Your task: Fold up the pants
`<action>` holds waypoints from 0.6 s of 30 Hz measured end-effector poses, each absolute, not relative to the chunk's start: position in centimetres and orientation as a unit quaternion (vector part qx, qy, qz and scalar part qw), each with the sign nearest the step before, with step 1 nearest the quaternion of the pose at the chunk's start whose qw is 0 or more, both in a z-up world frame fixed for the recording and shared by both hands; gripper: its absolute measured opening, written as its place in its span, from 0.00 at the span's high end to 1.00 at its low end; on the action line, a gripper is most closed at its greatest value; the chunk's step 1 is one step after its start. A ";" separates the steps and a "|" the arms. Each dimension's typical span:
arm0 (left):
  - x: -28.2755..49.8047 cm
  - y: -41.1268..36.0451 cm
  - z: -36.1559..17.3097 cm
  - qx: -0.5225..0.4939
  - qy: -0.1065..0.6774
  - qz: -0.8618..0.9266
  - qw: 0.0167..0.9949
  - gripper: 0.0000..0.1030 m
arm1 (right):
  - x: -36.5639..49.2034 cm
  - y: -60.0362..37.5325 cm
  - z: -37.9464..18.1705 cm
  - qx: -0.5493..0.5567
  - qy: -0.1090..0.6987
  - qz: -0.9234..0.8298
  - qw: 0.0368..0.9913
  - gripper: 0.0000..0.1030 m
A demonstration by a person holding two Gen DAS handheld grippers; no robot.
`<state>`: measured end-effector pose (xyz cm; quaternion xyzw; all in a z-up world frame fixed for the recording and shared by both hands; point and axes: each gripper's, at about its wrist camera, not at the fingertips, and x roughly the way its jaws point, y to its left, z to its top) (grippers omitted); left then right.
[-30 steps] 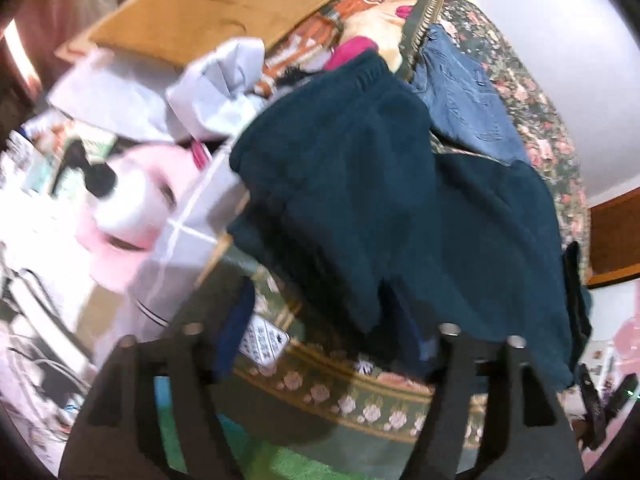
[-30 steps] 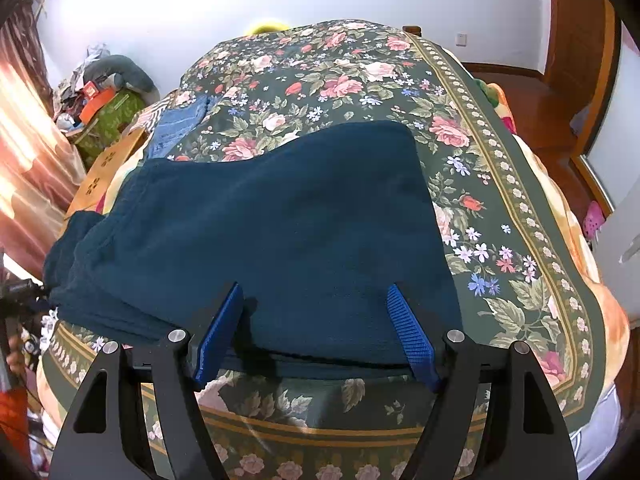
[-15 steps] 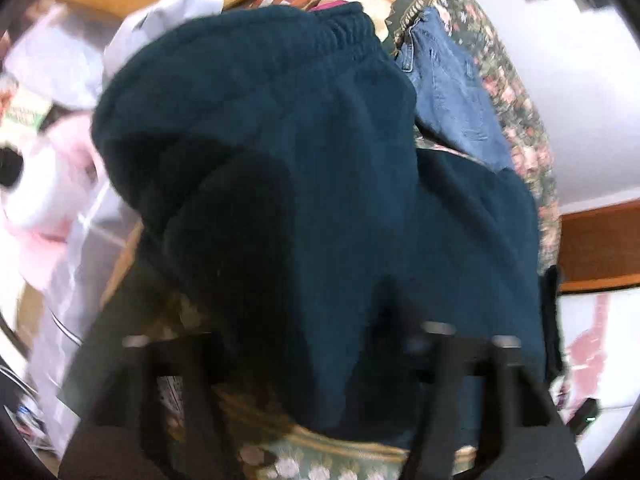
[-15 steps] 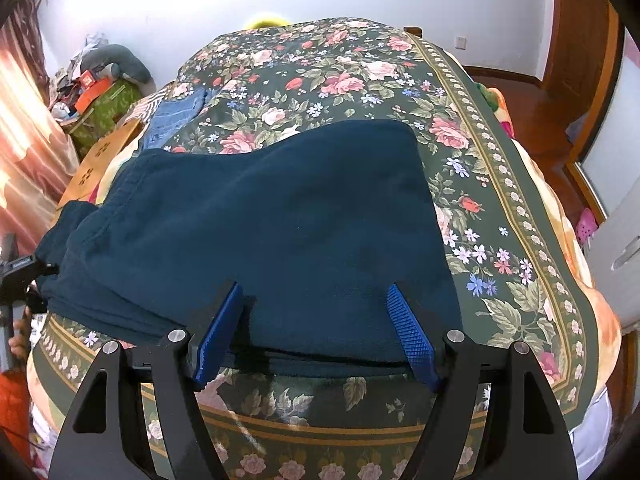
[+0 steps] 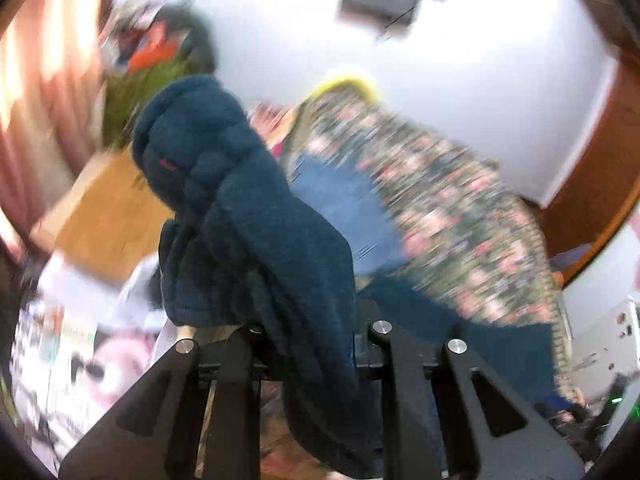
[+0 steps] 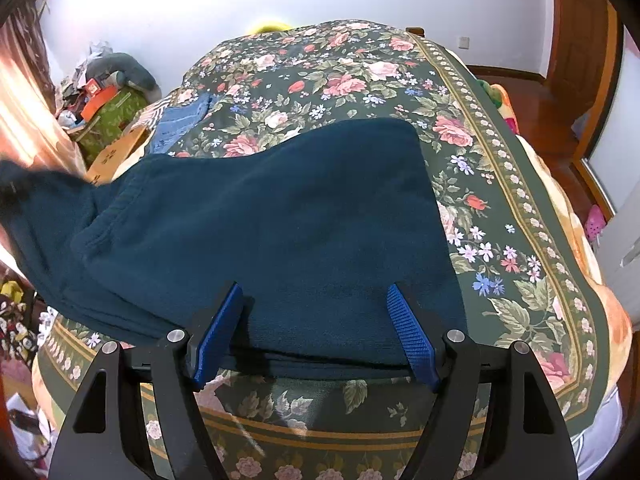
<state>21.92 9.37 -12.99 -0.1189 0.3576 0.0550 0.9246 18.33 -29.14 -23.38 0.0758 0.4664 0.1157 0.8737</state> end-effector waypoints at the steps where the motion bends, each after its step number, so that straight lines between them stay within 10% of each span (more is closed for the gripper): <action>1: 22.1 7.9 -11.3 -0.114 0.342 0.035 0.932 0.83 | 18.3 -29.1 -23.4 0.077 0.466 0.117 0.874 0.30; 9: 23.4 -6.0 -6.5 -0.039 0.301 -0.112 0.946 0.83 | 17.7 -30.3 -22.7 0.097 0.456 0.136 0.874 0.31; 18: 25.9 -20.9 -16.2 0.048 0.433 -0.246 0.866 0.83 | 15.0 -34.0 -22.1 0.119 0.450 0.113 0.878 0.31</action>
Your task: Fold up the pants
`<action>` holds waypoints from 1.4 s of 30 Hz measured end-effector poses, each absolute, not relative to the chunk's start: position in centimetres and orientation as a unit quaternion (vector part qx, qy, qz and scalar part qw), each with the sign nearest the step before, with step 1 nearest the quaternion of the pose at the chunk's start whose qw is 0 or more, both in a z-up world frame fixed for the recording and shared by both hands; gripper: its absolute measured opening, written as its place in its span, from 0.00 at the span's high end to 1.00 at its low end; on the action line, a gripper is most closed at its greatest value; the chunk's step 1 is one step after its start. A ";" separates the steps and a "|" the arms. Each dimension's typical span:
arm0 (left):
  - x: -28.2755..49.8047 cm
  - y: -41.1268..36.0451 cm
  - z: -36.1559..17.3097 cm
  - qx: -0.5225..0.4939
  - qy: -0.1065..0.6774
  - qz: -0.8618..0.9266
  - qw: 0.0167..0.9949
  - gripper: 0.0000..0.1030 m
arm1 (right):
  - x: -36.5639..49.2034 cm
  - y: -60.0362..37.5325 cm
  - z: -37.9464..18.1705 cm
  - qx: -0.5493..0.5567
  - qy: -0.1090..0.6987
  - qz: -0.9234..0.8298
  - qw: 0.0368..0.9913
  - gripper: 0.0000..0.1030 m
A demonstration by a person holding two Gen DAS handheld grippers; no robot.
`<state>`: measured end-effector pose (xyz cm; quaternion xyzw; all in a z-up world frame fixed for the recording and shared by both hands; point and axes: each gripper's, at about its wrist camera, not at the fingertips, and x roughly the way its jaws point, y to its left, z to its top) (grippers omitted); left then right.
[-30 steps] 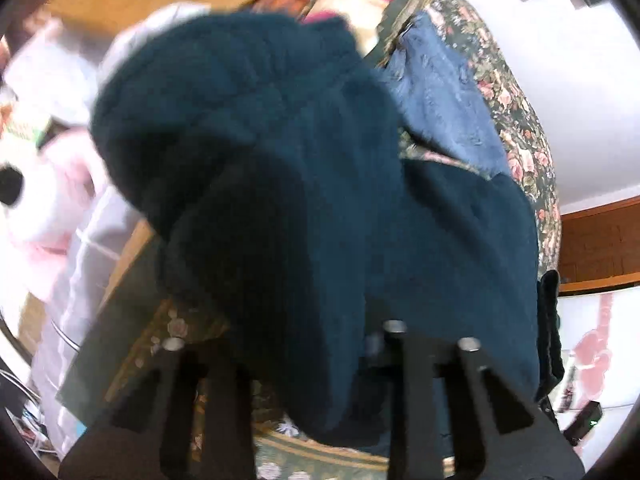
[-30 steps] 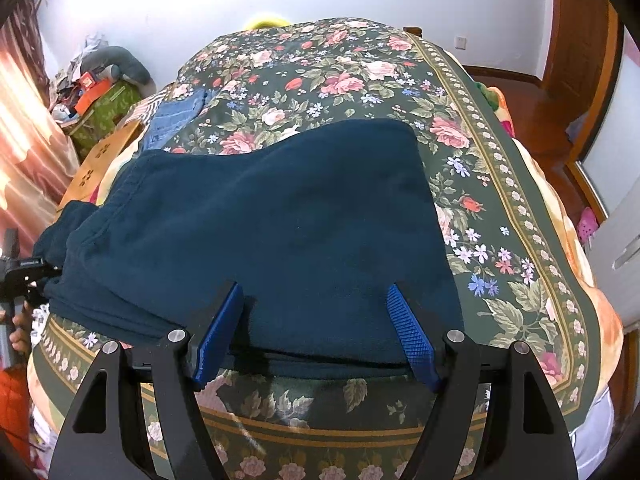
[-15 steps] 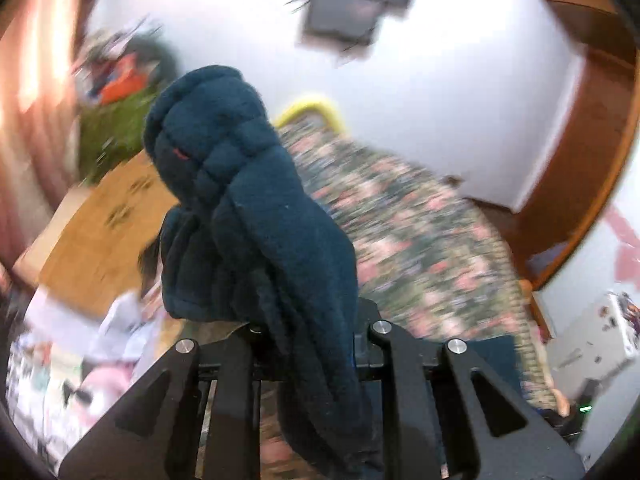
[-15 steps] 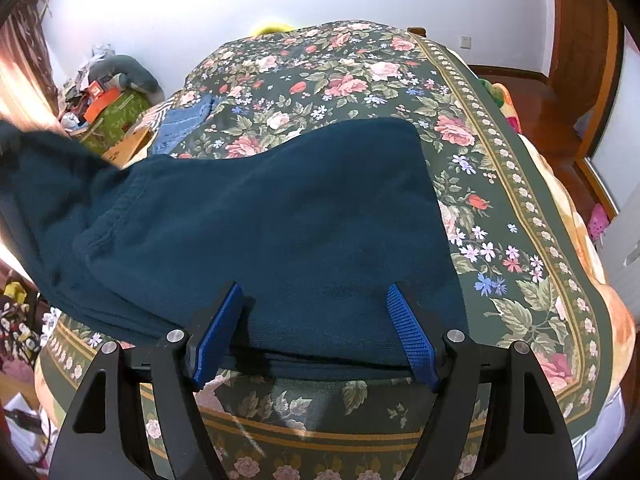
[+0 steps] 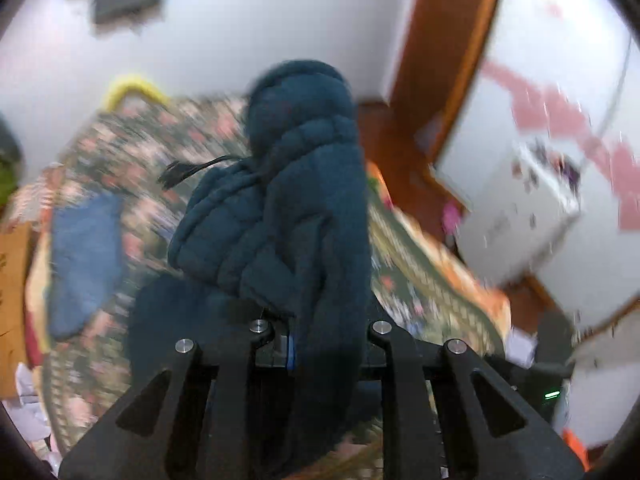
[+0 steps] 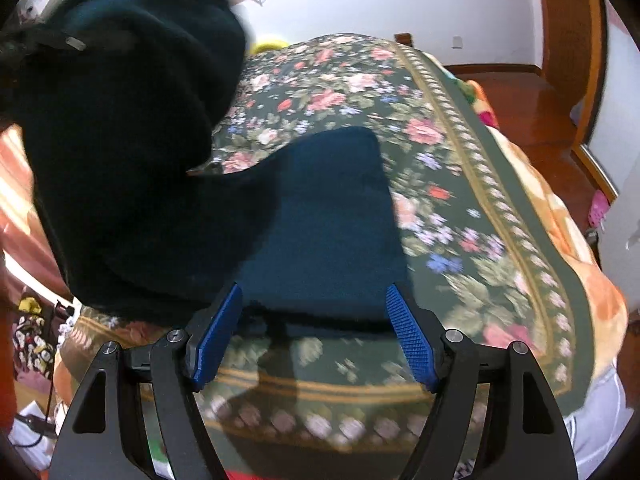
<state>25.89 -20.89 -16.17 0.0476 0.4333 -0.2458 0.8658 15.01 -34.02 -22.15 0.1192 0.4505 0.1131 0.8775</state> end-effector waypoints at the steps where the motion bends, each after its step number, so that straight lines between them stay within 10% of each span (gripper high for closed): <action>1: 26.0 -22.3 -18.1 0.060 0.456 -0.251 0.852 0.83 | 14.7 -34.4 -22.3 0.121 0.453 0.108 0.877 0.31; 7: 23.9 -26.6 -24.7 0.173 0.503 -0.266 0.804 0.77 | 13.0 -36.7 -23.5 0.136 0.470 0.090 0.868 0.31; 11: 22.8 -26.9 -23.5 0.192 0.484 -0.297 0.800 0.60 | 12.8 -37.8 -24.5 0.166 0.478 0.092 0.857 0.31; 15: 23.1 -25.7 -21.1 0.152 0.461 -0.305 0.819 0.22 | 12.9 -37.4 -24.5 0.167 0.478 0.092 0.858 0.31; 21: 25.1 -21.4 -16.9 0.097 0.435 -0.283 0.849 0.10 | 13.6 -36.7 -24.6 0.177 0.471 0.104 0.858 0.31; 29: 34.8 -13.1 -16.6 0.041 0.440 -0.161 0.882 0.06 | 15.3 -36.0 -25.4 0.191 0.473 0.106 0.854 0.31; 42: 42.4 -9.7 -30.6 0.142 0.582 -0.105 0.794 0.05 | 18.2 -34.5 -25.0 0.134 0.499 0.108 0.849 0.28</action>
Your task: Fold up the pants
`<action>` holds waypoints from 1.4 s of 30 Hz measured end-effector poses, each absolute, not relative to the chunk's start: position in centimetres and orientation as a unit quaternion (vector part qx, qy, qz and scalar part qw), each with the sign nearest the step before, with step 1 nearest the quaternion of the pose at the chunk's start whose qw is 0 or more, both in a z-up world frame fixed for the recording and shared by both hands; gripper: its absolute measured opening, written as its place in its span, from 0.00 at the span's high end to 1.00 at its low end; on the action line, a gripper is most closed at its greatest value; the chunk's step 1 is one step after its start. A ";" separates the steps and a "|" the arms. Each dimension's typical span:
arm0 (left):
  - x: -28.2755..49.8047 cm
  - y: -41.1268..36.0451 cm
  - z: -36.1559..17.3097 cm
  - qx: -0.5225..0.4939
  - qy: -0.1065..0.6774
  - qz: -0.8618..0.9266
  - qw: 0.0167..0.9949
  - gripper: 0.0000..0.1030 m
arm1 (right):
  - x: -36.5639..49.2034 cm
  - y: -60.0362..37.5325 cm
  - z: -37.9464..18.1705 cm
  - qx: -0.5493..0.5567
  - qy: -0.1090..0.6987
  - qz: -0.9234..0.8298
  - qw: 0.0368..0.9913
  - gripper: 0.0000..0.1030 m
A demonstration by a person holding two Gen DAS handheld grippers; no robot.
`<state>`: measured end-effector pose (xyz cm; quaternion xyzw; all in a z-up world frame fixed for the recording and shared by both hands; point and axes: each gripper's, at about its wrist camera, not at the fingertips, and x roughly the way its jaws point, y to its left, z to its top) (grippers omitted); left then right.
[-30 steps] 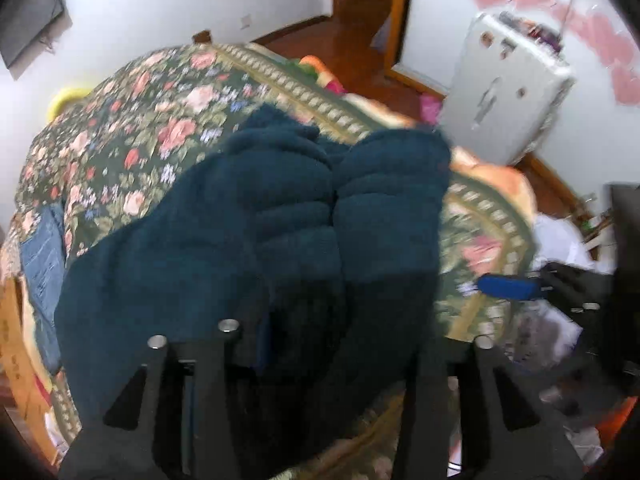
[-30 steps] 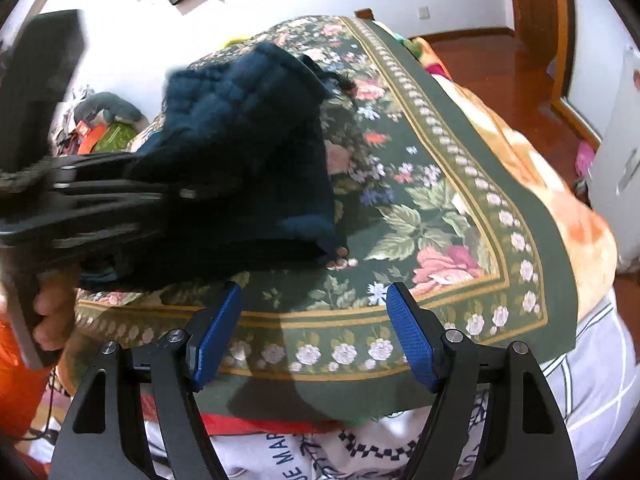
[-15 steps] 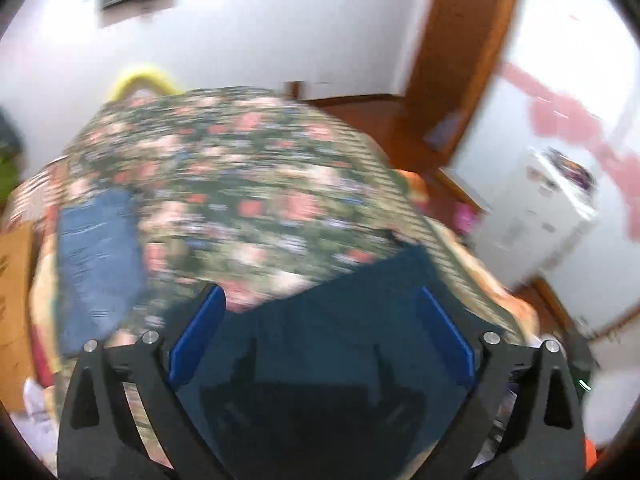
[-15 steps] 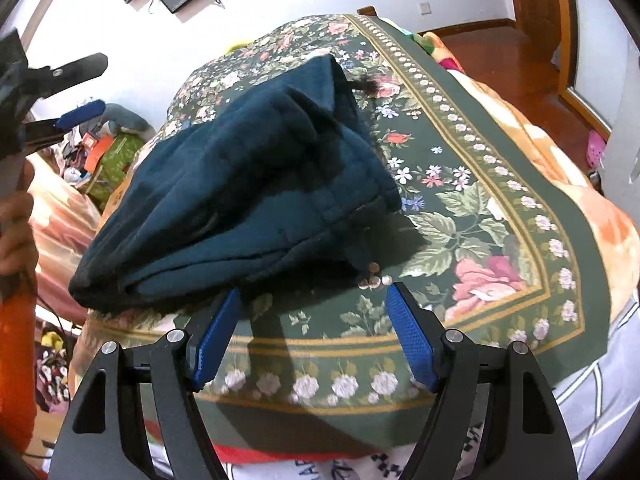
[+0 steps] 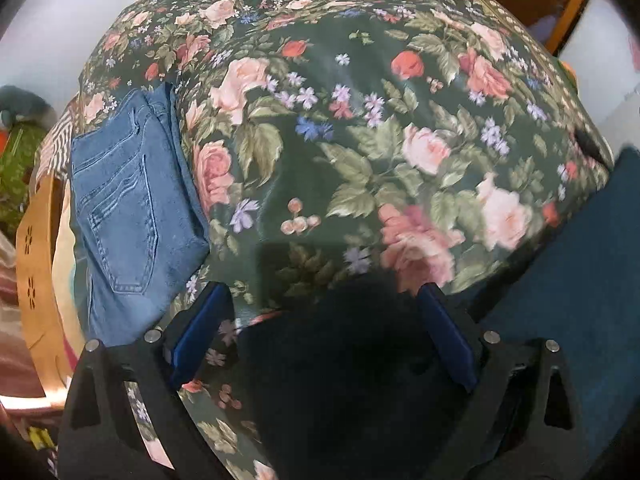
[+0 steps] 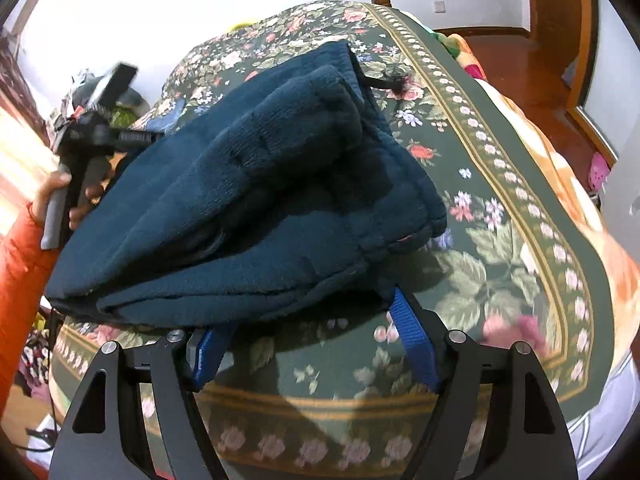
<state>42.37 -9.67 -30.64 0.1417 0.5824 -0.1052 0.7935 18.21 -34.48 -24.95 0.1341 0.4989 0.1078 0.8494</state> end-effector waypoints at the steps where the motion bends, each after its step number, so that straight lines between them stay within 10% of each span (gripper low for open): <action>1: 42.1 -9.0 -30.4 0.143 0.575 -0.110 0.798 0.05 | 18.7 -34.5 -24.9 0.127 0.500 0.108 0.850 0.28; 17: 35.7 4.0 -28.7 0.023 0.564 -0.080 0.821 0.05 | 29.0 -30.6 -24.3 0.045 0.476 0.137 0.868 0.28; 42: 19.9 2.8 -20.2 -0.005 0.483 -0.068 0.873 0.06 | 17.4 -26.2 -18.6 0.001 0.434 0.195 0.880 0.29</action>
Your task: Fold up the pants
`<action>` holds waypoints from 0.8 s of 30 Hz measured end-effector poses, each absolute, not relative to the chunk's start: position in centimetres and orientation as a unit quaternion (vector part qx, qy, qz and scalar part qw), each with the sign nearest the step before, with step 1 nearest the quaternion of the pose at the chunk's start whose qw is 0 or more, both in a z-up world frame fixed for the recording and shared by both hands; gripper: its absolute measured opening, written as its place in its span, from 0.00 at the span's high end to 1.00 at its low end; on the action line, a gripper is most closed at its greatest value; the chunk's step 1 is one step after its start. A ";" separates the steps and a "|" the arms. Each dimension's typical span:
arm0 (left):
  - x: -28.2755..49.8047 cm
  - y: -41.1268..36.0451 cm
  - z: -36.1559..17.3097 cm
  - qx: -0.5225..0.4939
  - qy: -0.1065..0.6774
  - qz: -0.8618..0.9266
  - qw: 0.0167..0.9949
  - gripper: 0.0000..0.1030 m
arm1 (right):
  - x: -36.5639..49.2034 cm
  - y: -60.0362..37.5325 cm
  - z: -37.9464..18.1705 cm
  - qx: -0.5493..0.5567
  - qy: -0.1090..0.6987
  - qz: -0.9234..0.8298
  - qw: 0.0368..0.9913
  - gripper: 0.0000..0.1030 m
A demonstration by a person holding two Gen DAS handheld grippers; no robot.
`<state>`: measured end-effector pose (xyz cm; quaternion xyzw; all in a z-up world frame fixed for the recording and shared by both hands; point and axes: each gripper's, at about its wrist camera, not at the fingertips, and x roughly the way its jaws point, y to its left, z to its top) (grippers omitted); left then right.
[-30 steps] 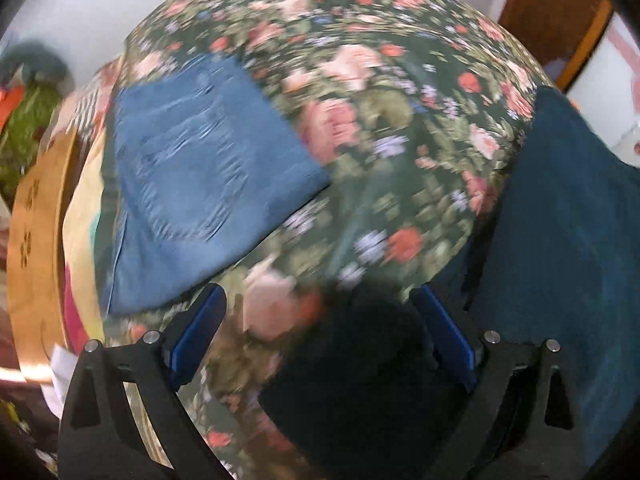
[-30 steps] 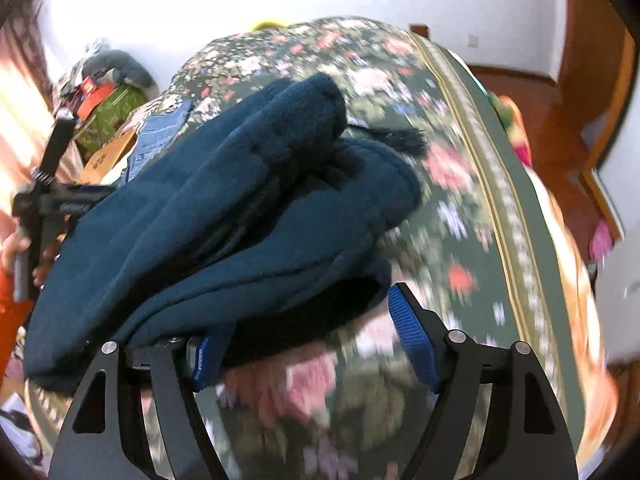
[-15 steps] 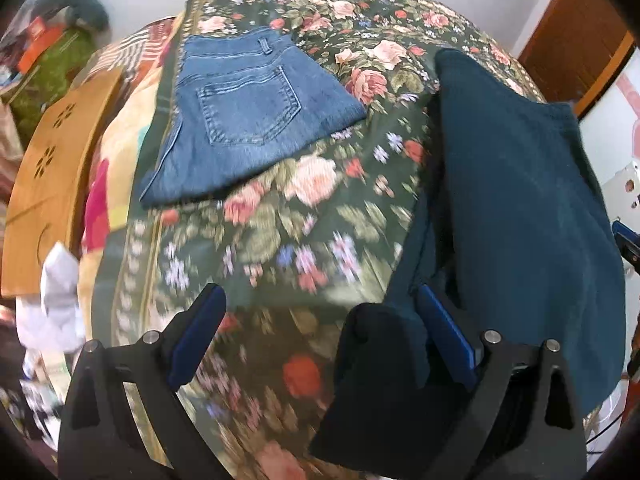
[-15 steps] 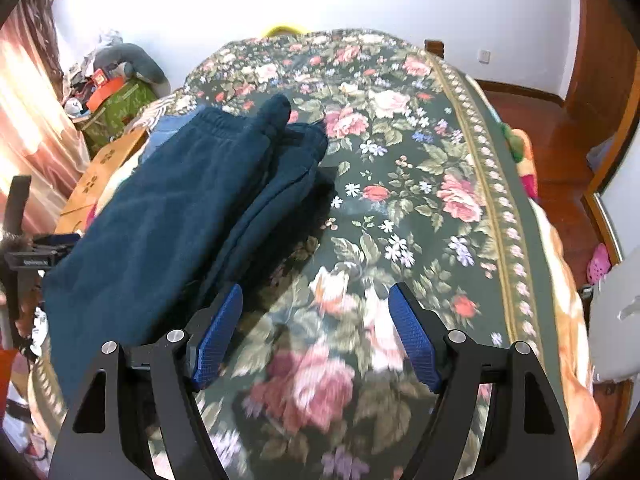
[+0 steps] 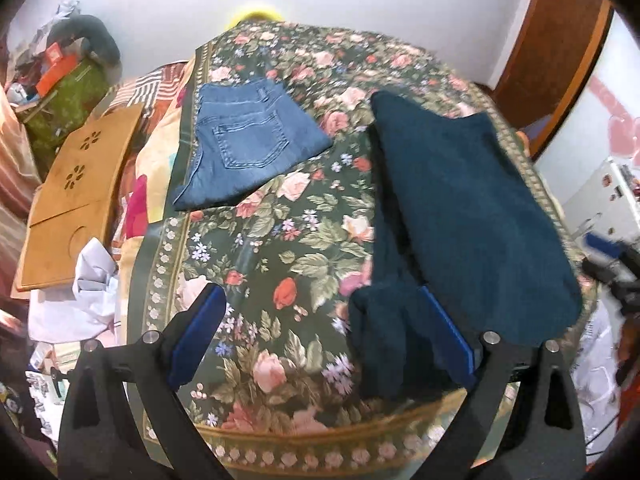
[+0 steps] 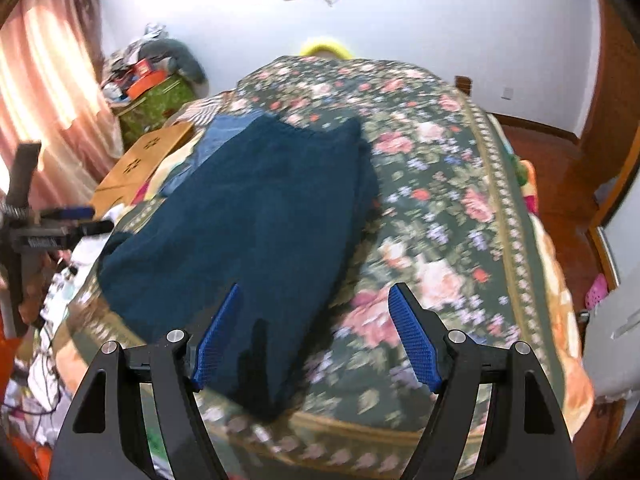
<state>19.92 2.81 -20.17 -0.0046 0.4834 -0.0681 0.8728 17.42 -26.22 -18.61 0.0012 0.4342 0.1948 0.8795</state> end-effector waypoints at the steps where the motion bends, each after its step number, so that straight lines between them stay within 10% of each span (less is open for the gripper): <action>1: 19.7 2.6 -20.3 -0.003 0.484 -0.070 0.872 0.06 | 17.3 -25.9 -19.0 0.000 0.438 0.198 0.877 0.29; 24: 28.8 -0.5 -18.6 0.017 0.453 -0.077 0.888 0.05 | 22.3 -26.8 -18.2 0.022 0.411 0.198 0.889 0.29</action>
